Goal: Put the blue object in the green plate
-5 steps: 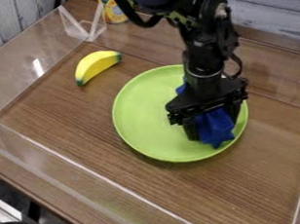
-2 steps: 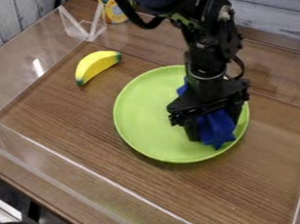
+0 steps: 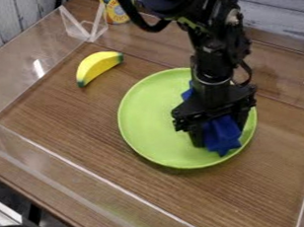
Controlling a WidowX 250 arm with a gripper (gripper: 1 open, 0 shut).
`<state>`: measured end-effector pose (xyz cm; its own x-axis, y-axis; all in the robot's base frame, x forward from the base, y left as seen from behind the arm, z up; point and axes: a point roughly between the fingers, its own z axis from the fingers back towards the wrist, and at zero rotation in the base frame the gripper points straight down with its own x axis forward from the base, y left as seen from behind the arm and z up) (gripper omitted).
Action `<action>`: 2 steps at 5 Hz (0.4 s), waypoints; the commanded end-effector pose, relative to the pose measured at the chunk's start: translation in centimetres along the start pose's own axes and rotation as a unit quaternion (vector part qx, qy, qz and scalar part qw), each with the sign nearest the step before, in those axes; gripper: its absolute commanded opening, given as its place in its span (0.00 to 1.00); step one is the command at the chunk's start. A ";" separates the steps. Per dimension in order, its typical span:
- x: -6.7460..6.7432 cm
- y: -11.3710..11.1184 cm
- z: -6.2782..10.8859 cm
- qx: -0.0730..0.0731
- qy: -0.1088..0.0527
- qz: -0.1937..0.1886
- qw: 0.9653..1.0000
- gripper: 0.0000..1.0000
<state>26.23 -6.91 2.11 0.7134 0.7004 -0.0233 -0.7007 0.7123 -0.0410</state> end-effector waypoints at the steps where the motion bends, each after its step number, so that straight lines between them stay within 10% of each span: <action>1: -1.3 0.6 -0.4 0.019 0.009 -0.017 1.000 0.00; 2: -1.5 0.7 -0.3 0.023 0.011 -0.019 0.999 0.00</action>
<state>25.68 -7.18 2.12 0.7238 0.6894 -0.0309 -0.6900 0.7235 -0.0220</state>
